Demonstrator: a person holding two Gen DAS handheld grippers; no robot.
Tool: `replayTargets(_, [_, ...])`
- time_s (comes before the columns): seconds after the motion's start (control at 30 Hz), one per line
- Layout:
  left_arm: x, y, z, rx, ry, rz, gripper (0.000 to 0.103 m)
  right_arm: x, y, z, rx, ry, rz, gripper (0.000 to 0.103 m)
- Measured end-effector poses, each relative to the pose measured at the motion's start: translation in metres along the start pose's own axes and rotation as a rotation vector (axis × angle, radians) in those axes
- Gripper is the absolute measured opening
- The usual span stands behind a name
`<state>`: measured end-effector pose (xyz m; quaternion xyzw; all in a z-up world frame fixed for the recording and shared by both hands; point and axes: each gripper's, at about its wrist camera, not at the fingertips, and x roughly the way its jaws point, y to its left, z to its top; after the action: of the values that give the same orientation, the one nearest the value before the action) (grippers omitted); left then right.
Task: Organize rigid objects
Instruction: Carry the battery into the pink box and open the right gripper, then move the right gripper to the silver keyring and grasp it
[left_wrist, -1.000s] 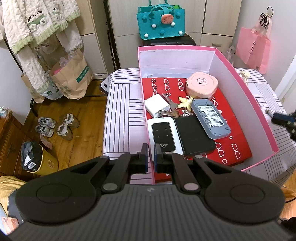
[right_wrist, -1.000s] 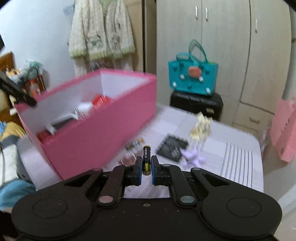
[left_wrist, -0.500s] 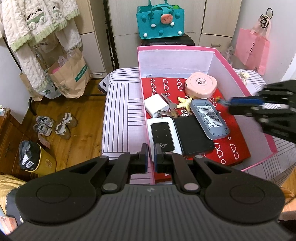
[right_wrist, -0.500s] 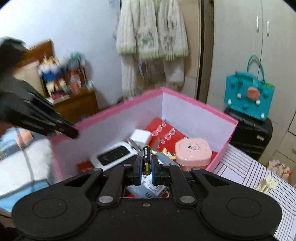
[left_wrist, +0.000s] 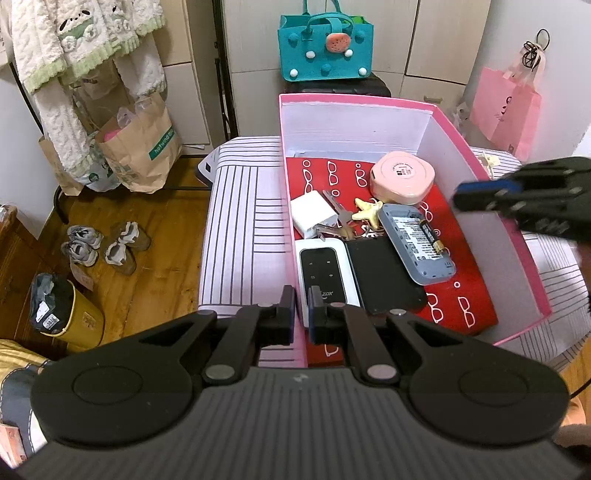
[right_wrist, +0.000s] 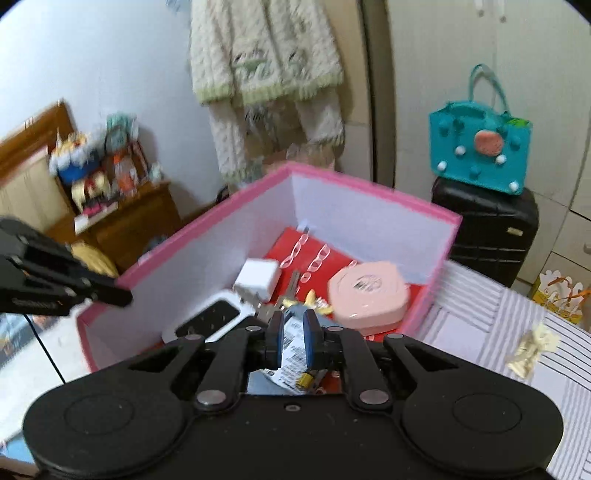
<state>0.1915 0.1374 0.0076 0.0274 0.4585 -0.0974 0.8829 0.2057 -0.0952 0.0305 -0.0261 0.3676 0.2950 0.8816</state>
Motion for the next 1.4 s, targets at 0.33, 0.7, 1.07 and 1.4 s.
replayTargets(0.33, [0.0,0.0,-0.001,-0.002,-0.017,-0.004,0.006,-0.054,-0.046,-0.031,0.049,-0.094,-0.17,0.017])
replayTargets(0.7, [-0.003,-0.002,-0.001,-0.011,-0.015,0.002,0.006,-0.032,-0.054,-0.086,0.057,0.018,-0.094,0.023])
replayTargets(1.07, [-0.001,-0.003,0.001,0.007,0.001,0.012,0.006,0.003,-0.048,-0.115,0.043,0.024,-0.098,0.048])
replayTargets(1.4, [0.0,-0.005,0.001,0.016,0.0,0.02,0.006,0.025,-0.031,-0.119,-0.103,-0.024,-0.158,0.058])
